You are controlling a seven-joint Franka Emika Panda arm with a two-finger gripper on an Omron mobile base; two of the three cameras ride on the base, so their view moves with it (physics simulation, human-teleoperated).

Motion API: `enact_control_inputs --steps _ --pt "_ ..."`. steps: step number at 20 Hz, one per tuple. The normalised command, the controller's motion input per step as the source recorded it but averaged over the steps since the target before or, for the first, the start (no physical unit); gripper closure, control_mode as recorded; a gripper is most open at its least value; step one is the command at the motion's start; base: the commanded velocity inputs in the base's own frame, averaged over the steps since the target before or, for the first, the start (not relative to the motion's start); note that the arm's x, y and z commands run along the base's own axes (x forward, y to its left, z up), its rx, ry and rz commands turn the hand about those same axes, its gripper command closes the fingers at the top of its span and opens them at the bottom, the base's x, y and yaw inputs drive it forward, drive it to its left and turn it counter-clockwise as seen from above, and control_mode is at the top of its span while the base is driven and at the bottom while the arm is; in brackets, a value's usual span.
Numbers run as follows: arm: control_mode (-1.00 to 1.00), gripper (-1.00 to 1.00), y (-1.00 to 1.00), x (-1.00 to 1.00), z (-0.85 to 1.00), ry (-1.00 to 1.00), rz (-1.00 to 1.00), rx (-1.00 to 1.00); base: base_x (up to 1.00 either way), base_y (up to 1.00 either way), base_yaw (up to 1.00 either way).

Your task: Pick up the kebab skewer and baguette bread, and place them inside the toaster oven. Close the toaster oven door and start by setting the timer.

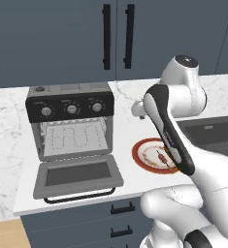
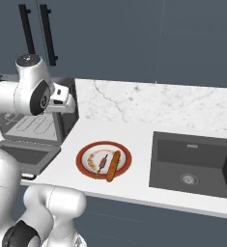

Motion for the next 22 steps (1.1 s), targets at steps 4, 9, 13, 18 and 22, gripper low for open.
enact_control_inputs --steps 4,9,13,18,22 --pt "-1.0 -1.0 0.75 -0.36 0.0 -0.22 -0.04 0.0 0.0 0.0 0.0" --pt "-1.0 -1.0 0.79 -0.04 -0.11 -0.14 -0.12 0.0 0.0 0.0 0.0" --pt "-1.0 -1.0 0.66 0.0 -0.28 -0.12 -0.13 0.0 0.0 0.0 0.0" --pt "-1.0 -1.0 0.52 0.0 -0.24 -0.13 -0.05 0.0 0.0 0.0 0.0" --pt "-1.0 -1.0 0.38 0.02 -0.28 -0.09 0.0 -0.04 0.0 0.0 0.0"
